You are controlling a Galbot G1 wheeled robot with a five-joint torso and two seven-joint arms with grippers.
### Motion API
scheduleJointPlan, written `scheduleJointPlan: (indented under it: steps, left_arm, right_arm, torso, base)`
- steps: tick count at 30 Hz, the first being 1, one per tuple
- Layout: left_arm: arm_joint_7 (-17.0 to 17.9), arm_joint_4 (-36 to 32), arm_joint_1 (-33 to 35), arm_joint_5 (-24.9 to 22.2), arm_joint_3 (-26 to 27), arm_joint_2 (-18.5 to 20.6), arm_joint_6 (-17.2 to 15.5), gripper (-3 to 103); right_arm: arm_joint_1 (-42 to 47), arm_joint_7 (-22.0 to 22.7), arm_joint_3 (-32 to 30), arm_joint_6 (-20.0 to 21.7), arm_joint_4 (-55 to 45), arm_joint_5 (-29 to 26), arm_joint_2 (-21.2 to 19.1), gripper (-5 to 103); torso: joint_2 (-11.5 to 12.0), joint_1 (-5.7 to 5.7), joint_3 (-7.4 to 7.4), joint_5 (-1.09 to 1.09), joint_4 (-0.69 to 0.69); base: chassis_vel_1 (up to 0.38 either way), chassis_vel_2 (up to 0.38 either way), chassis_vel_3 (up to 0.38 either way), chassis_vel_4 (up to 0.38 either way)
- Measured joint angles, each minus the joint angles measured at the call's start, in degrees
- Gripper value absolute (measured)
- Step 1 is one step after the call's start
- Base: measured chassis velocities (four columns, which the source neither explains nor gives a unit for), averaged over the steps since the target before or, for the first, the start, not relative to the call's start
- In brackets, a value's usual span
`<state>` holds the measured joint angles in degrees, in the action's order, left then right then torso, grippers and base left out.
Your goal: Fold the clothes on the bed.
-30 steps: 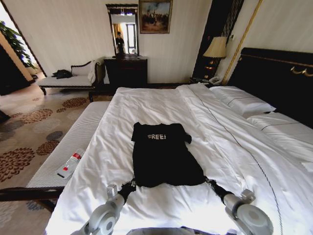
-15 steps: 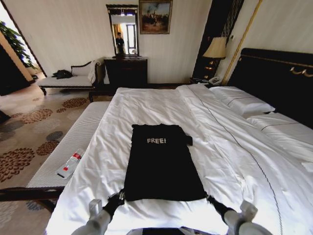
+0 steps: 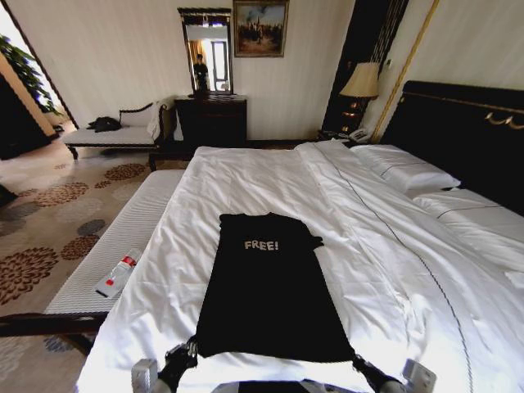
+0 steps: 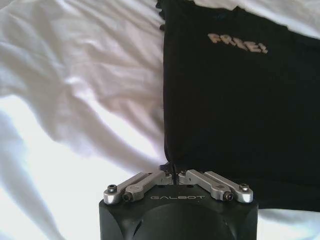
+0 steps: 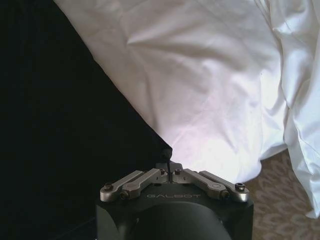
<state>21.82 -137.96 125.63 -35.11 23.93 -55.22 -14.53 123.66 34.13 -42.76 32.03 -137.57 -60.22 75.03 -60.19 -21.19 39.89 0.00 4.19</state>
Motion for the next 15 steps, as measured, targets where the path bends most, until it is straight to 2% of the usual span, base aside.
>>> scheduleJointPlan:
  steps: [8, 15]
  left_arm:
    - [0.89, -0.81, 2.67, 1.29, 1.26, -0.74, 0.34, 1]
    - [1.45, 0.86, 1.76, 3.12, -1.65, -1.72, 0.47, 1]
  right_arm:
    - [1.31, 2.33, 1.12, 2.74, -2.69, 0.02, 0.65, 0]
    - [0.45, 3.75, 1.95, 4.29, -1.83, 0.1, 0.75, 0]
  torso:
    - [0.0, 0.0, 0.0, -0.01, 0.01]
    - [0.0, 0.0, 0.0, 0.0, 0.0]
  base:
    - [0.0, 0.0, 0.0, 0.0]
    - [0.0, 0.0, 0.0, 0.0]
